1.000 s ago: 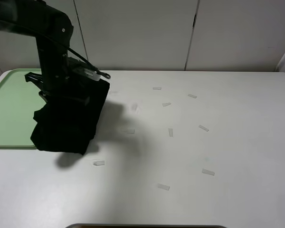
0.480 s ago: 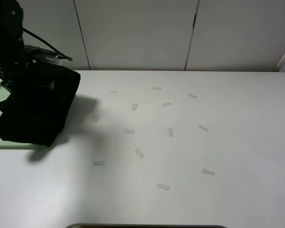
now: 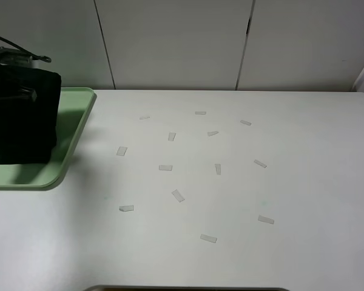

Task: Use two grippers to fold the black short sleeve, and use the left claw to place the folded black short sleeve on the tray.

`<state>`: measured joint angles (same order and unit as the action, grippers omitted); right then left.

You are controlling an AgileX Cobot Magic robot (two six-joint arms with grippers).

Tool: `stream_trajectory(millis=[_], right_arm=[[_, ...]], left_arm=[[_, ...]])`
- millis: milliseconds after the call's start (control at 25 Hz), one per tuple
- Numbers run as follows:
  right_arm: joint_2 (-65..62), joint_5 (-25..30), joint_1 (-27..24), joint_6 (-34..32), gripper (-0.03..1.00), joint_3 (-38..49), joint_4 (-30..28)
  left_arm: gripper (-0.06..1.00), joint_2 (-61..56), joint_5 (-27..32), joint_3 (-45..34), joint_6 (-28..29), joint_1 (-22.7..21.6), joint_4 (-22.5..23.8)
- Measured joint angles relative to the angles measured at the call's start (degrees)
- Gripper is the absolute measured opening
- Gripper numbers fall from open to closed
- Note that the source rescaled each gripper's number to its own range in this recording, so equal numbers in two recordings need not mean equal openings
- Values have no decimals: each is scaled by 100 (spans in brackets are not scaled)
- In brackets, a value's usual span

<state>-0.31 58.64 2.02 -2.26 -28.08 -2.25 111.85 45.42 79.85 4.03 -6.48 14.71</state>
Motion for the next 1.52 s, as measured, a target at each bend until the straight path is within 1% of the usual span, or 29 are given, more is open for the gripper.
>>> stream_trajectory(millis=[400, 440, 480, 520, 560, 640, 680, 720, 880, 1080, 1200, 1280, 1400, 1520], right_arm=[[0, 0, 0, 0, 100, 0, 0], [0, 0, 0, 0, 100, 0, 0], [0, 0, 0, 0, 100, 0, 0], [0, 0, 0, 0, 100, 0, 0], [0, 0, 0, 0, 100, 0, 0], [0, 0, 0, 0, 100, 0, 0], [0, 0, 0, 0, 100, 0, 0], [0, 0, 0, 0, 100, 0, 0], [0, 0, 0, 0, 100, 0, 0], [0, 0, 0, 0, 100, 0, 0], [0, 0, 0, 0, 100, 0, 0], [0, 0, 0, 0, 100, 0, 0], [0, 0, 0, 0, 100, 0, 0], [0, 0, 0, 0, 100, 0, 0]], left_arm=[[25, 0, -35, 0, -4, -22, 5], [28, 0, -36, 0, -4, -22, 26], [36, 0, -36, 0, -4, -22, 55], [48, 0, -44, 0, 10, -22, 84], [63, 0, -58, 0, 47, -22, 96], [84, 0, -62, 0, 85, -22, 107], [90, 0, -62, 0, 91, -22, 108], [94, 0, -62, 0, 91, -22, 108], [99, 0, -3, 13, 91, -22, 108], [100, 0, 449, 247, 103, -22, 108], [100, 0, 545, 329, 108, -22, 71], [100, 0, 546, 342, 108, -22, -98], [100, 0, 615, 342, 108, -10, -476], [100, -26, 890, 342, 102, 95, -572]])
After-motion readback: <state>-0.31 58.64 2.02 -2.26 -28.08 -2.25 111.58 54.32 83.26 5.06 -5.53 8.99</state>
